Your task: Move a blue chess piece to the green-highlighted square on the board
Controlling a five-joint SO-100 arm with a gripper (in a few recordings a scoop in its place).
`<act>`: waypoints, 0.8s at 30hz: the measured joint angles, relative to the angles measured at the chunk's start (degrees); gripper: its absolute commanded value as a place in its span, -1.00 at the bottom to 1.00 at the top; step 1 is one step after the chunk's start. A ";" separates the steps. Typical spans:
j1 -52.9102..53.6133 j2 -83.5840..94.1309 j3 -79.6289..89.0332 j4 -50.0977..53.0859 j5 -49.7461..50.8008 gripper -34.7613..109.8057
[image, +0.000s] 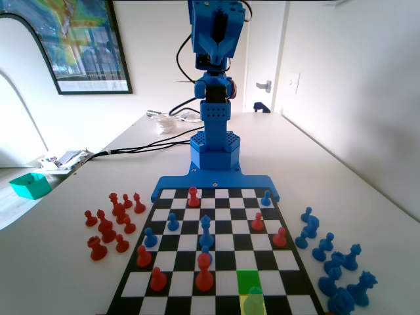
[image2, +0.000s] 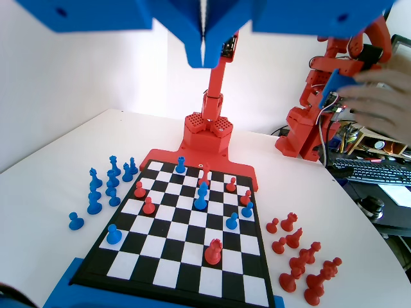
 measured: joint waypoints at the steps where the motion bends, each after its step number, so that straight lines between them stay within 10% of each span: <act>1: 0.00 0.00 0.00 0.00 0.00 -0.51; 24: 0.00 0.00 0.00 0.00 0.00 -0.42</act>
